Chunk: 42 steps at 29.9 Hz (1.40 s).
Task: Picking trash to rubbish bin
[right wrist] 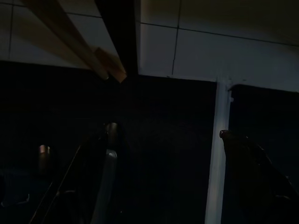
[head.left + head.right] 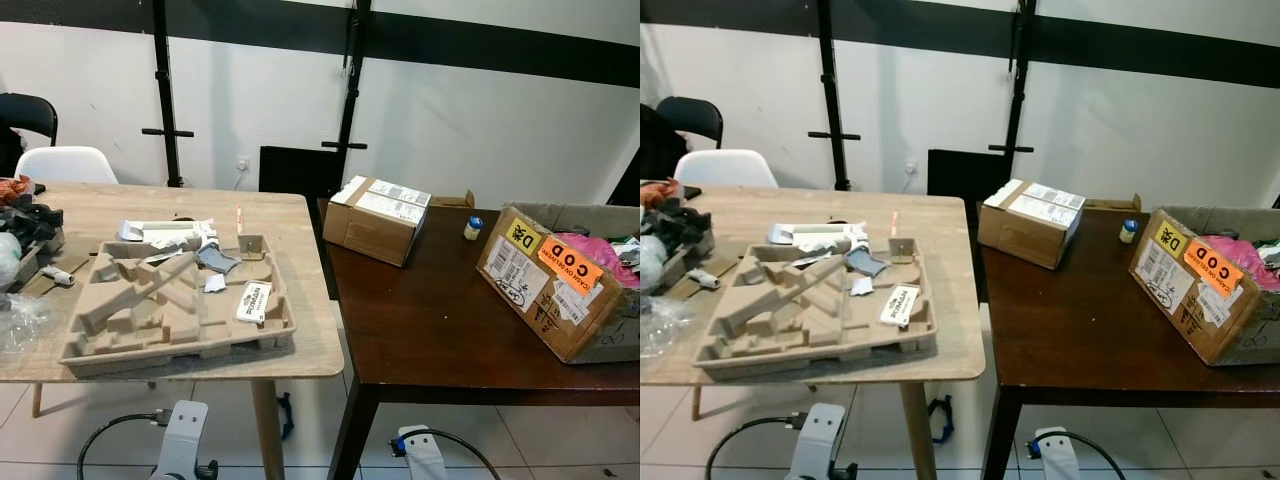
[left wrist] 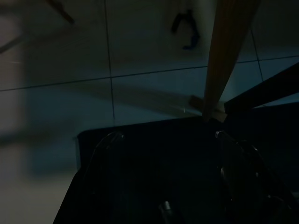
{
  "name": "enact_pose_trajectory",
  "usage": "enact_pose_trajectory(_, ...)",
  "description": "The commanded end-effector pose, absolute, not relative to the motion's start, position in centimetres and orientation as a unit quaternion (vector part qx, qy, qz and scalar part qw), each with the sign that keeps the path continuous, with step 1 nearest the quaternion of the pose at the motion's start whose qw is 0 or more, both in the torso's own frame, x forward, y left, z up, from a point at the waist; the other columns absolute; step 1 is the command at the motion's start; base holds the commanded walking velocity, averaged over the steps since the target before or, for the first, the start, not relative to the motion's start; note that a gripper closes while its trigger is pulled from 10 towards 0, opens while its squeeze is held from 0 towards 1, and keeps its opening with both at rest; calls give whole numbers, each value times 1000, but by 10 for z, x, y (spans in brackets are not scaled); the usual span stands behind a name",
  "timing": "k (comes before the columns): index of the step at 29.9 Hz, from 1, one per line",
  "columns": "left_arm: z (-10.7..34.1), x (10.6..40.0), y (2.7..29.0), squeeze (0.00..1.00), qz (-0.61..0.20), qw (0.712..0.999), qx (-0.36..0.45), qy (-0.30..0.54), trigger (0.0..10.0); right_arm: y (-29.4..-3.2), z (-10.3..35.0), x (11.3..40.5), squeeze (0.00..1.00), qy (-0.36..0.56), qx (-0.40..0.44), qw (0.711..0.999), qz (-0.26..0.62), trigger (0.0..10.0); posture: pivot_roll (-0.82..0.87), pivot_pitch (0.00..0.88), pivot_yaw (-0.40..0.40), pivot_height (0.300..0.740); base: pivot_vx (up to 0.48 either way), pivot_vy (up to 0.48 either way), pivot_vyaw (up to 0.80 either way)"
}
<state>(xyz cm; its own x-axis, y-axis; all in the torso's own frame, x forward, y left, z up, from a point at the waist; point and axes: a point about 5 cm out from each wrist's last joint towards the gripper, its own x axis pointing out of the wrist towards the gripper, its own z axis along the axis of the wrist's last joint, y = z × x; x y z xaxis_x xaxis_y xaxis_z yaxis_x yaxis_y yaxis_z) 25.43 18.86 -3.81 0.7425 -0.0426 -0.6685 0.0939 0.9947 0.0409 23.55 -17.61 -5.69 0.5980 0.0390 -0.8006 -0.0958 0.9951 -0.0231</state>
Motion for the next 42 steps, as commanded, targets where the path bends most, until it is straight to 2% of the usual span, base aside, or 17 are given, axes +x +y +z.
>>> enact_pose_trajectory(1,-40,251,190,0,-40,931,41,360,10000,-174,-60,232,0,449,-36,891,44,10000,72,31,-68,740,0,0,0)
enact_pose_trajectory(7,-43,240,211,0,-25,928,40,369,10000,-151,-66,223,0,455,-23,888,62,10000,93,62,-56,740,0,0,0)
enact_pose_trajectory(10,-44,238,214,0,-12,928,29,370,10000,-149,-67,222,0,456,-23,887,68,10000,110,60,-62,740,0,0,0)
enact_pose_trajectory(16,-41,241,215,0,-3,932,30,361,10000,-149,-67,222,0,458,-28,885,83,10000,124,66,-84,740,0,0,0)
enact_pose_trajectory(18,-40,243,214,0,-2,934,26,356,10000,-152,-67,222,0,457,-40,885,87,10000,114,63,-61,740,0,0,0)
enact_pose_trajectory(24,-39,248,204,0,-33,932,45,359,10000,-164,-65,224,0,447,14,893,38,10000,106,42,-15,740,0,0,0)
enact_pose_trajectory(25,-37,251,203,0,-56,929,67,360,10000,-165,-67,220,0,450,27,892,22,10000,120,25,-8,740,0,0,0)
enact_pose_trajectory(33,-34,253,210,0,-48,930,68,359,10000,-153,-70,216,0,453,31,890,29,10000,120,22,15,740,0,0,0)
enact_pose_trajectory(42,-41,245,206,0,-44,926,62,369,10000,-154,-68,220,0,450,24,892,36,10000,96,20,-27,740,0,0,0)
